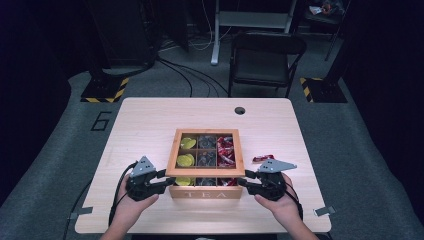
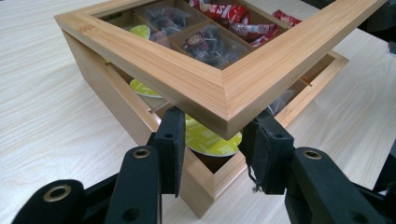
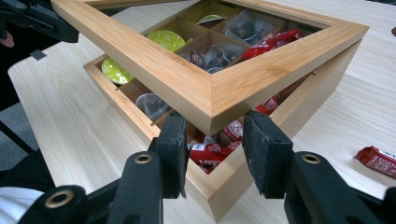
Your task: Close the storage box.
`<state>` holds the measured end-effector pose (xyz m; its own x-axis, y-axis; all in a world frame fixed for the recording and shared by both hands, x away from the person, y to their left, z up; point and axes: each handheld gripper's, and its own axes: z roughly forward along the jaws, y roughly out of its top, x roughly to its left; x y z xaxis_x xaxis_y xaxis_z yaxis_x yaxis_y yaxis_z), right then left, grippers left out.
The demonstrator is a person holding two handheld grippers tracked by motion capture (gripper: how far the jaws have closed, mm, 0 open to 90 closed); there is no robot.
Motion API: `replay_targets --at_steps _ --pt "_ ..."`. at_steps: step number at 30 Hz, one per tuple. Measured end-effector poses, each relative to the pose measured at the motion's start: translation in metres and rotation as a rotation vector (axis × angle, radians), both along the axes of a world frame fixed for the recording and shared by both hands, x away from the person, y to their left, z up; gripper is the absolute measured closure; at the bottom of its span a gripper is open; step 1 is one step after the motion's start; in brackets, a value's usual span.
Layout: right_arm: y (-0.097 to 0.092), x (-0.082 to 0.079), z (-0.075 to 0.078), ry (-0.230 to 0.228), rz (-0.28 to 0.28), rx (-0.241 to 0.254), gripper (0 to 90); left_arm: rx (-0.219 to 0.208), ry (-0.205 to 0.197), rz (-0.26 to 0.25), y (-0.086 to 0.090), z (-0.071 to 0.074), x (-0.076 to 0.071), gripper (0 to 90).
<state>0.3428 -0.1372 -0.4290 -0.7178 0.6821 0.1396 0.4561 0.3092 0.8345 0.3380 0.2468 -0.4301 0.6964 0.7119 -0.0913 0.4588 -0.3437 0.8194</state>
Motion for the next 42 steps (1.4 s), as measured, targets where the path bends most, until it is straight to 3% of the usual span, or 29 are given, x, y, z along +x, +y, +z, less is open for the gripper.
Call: replay_targets --at_steps 20,42 --pt "0.003 -0.008 -0.018 -0.039 0.006 -0.058 57.7 0.0 0.006 0.003 0.0 -0.019 -0.008 60.7" --pt "0.002 -0.012 -0.031 -0.007 0.016 -0.057 57.8 0.013 0.031 0.007 0.001 -0.03 -0.015 60.6"
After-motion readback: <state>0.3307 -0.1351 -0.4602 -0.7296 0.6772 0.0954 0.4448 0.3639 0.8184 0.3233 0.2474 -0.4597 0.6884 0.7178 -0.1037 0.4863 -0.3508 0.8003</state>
